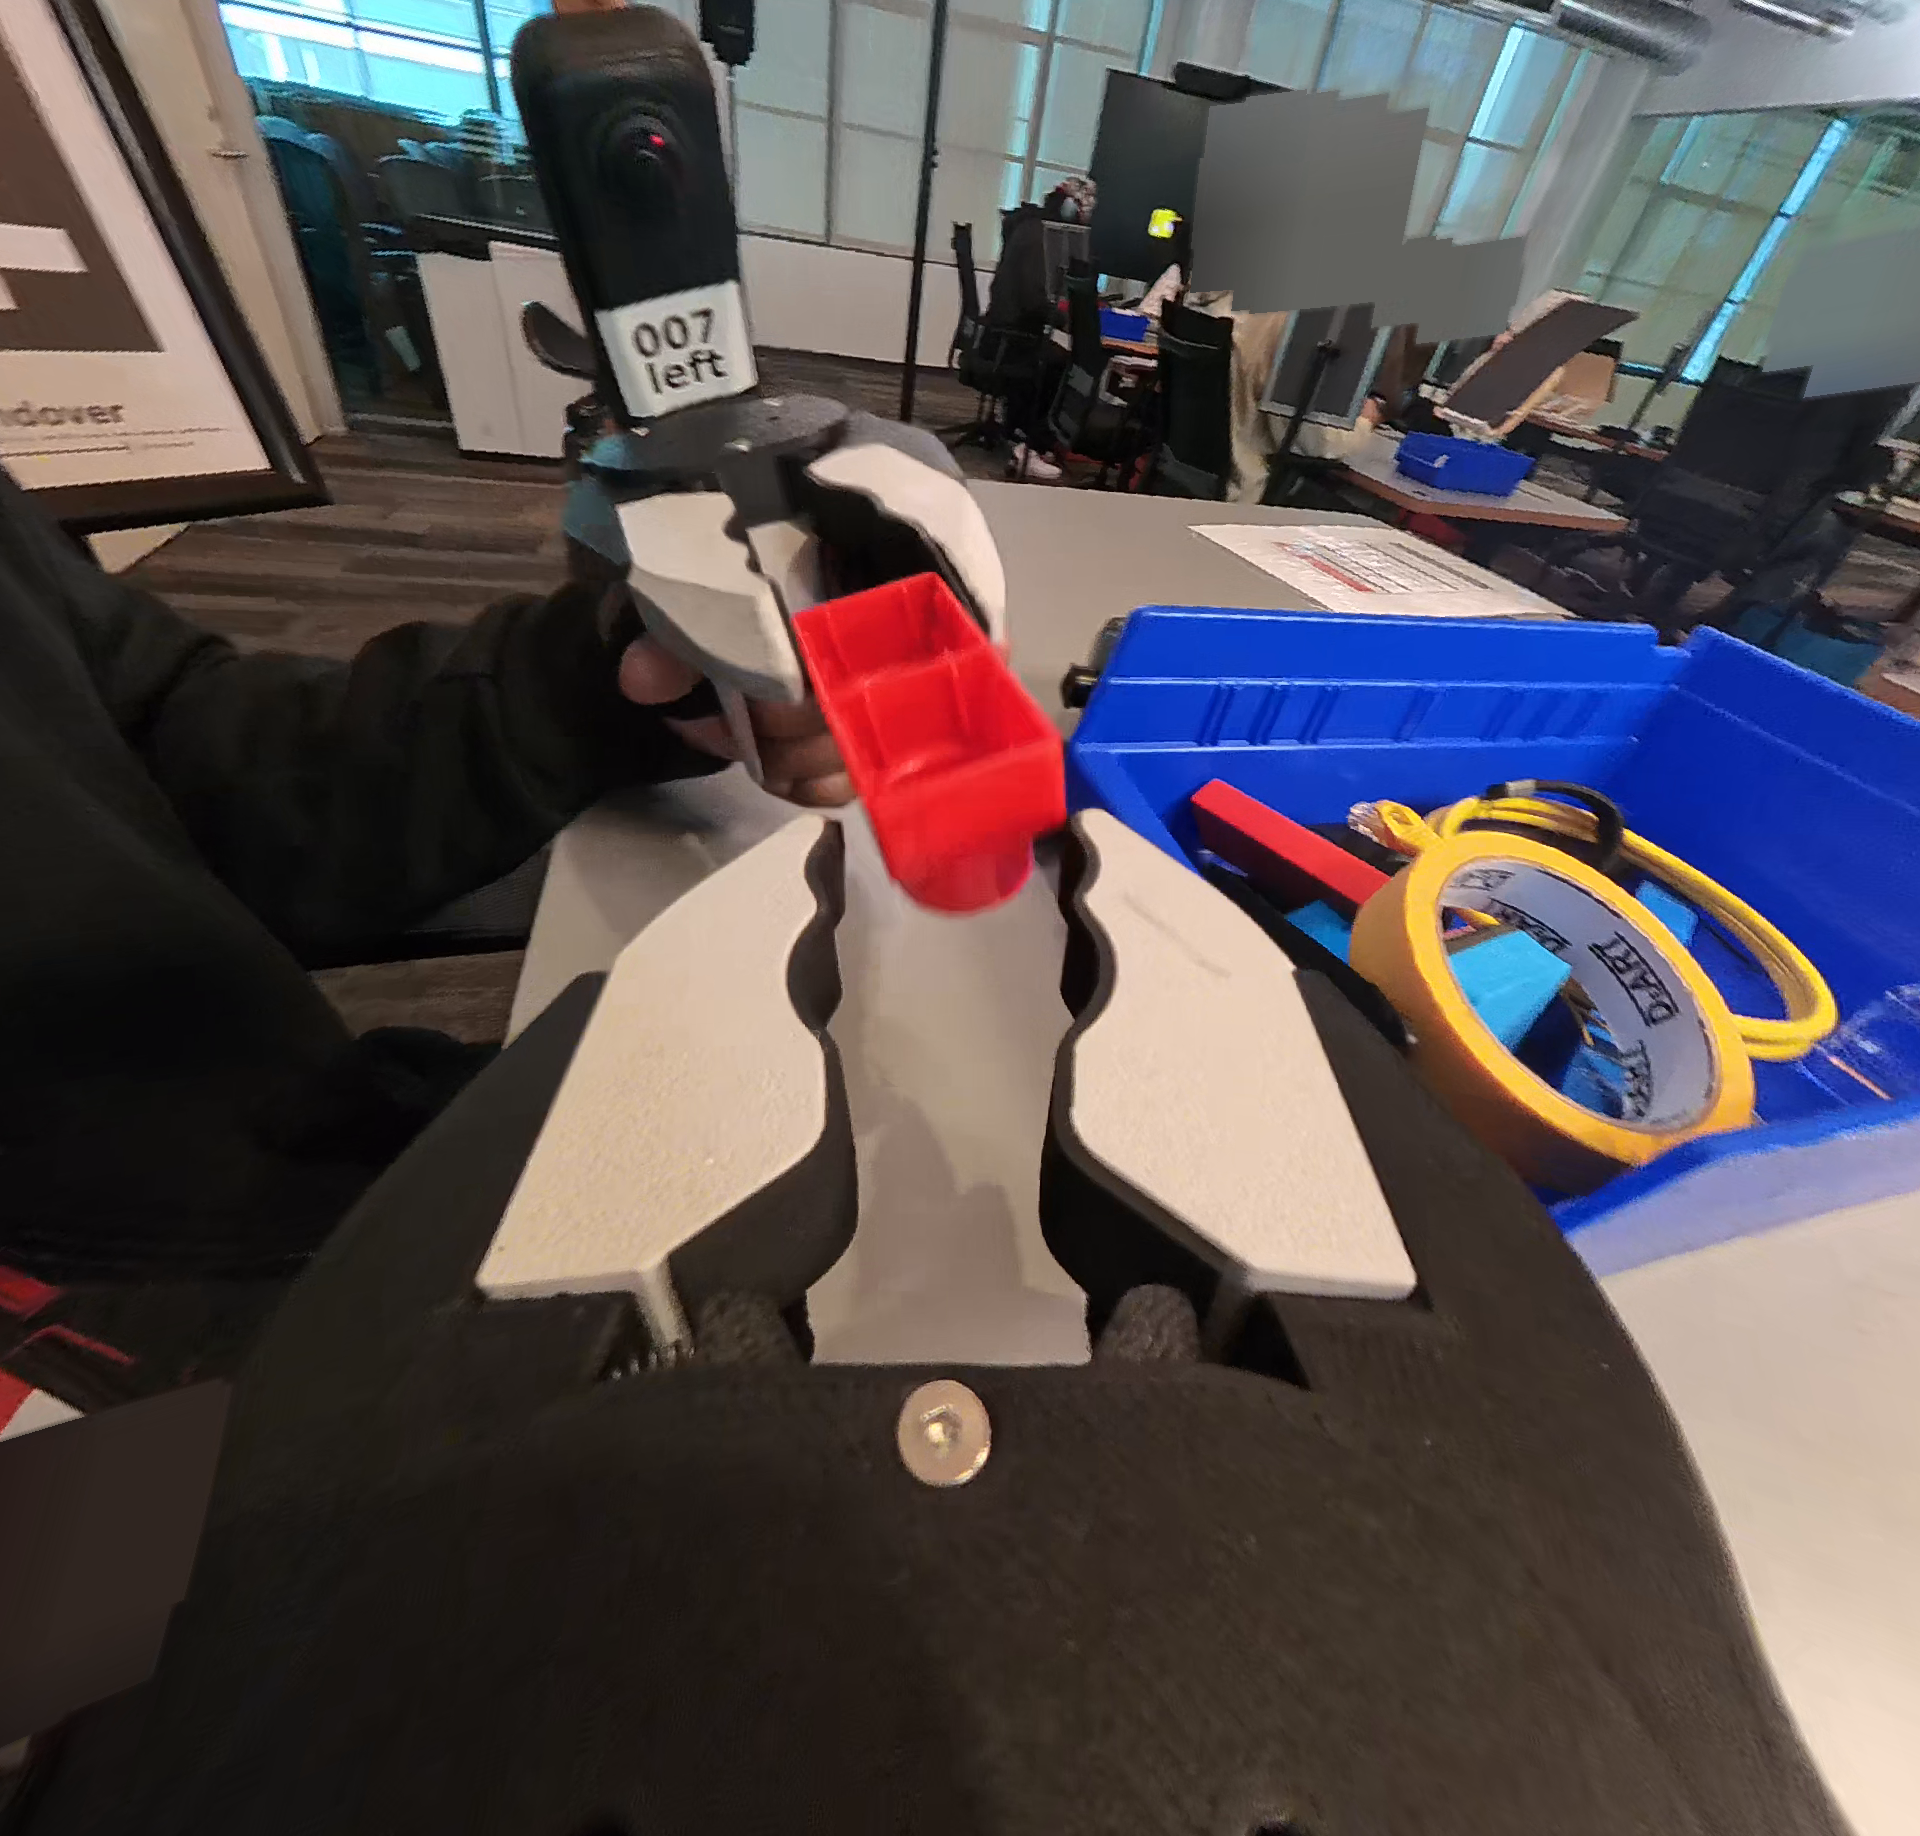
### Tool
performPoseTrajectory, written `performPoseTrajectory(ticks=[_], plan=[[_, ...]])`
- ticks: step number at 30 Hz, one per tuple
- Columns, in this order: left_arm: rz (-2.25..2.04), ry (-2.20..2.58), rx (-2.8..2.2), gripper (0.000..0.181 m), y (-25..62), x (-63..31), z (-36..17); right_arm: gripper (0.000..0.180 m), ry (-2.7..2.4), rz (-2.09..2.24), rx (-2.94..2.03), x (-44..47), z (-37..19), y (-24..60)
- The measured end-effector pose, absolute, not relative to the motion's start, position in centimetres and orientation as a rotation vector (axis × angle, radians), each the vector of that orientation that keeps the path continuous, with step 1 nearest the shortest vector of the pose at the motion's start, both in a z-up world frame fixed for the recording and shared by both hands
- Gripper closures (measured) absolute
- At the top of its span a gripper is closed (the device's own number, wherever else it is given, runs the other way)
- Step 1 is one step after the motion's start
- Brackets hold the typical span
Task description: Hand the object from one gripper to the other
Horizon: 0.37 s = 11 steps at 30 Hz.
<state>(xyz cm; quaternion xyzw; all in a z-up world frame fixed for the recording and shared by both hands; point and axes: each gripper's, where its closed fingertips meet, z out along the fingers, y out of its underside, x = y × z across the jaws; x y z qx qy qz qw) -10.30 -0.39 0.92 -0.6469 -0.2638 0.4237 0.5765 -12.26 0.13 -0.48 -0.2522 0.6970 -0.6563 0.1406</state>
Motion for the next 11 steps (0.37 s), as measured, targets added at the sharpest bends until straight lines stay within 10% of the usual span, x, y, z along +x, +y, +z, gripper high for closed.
performPoseTrajectory(ticks=[11], plan=[[1.21, -1.044, -1.776, 0.145, -10.6, -14.0, 2.5, 0.148, 2.245, -1.862, -0.516, -15.4, -2.4, -1.9]])
